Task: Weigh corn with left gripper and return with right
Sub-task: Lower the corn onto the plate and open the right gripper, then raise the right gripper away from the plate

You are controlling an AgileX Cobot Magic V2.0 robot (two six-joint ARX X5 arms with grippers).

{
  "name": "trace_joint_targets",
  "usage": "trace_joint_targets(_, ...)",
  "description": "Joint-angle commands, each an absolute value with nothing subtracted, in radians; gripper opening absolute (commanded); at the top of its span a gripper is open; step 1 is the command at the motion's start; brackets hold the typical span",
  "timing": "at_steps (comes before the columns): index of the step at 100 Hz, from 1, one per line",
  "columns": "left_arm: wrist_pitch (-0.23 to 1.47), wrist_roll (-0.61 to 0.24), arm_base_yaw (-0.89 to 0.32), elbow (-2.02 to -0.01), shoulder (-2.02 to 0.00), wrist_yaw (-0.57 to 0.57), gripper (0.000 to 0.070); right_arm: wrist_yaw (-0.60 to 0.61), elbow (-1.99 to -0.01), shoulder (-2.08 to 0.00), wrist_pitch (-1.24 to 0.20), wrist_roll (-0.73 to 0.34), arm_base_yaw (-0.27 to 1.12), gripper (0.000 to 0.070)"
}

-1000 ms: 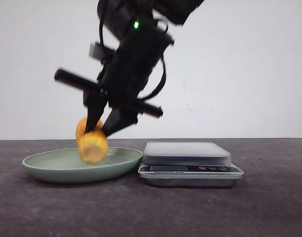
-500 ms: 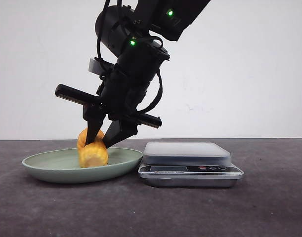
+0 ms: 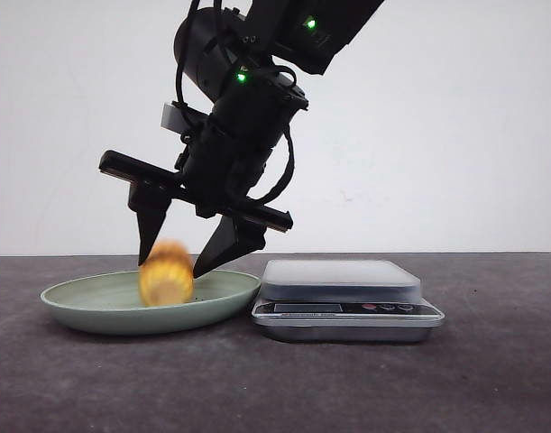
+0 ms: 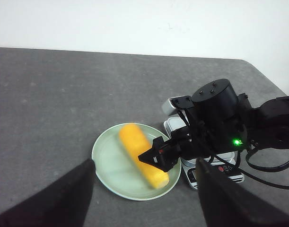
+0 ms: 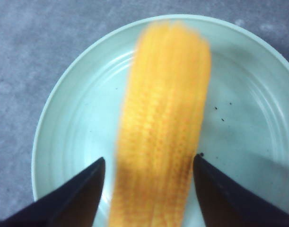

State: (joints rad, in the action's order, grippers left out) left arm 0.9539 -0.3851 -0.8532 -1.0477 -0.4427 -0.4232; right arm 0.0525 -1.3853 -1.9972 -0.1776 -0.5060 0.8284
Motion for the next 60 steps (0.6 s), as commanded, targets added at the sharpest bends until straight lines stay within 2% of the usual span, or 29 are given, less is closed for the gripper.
trace_joint_targets(1, 0.947, -0.387, -0.86, -1.057, -0.443, -0.43, 0.0405, 0.052, -1.409, -2.02, -0.164, -0.518, 0.838, 0.0395)
trace_joint_targets(11, 0.947, -0.386, -0.86, -1.057, -0.443, -0.43, 0.0405, 0.052, -1.409, -2.02, -0.159, -0.518, 0.838, 0.0422)
trace_joint_targets(37, 0.95, -0.386, -0.86, -1.057, -0.443, -0.43, 0.0405, 0.056, -1.436, -1.989, -0.176, -0.508, 0.827, 0.0423)
trace_joint_targets(60, 0.949, -0.382, -0.86, -1.057, -0.443, -0.43, 0.0405, 0.017, -1.455, -1.818, -0.236, -0.4, 0.824, 0.0423)
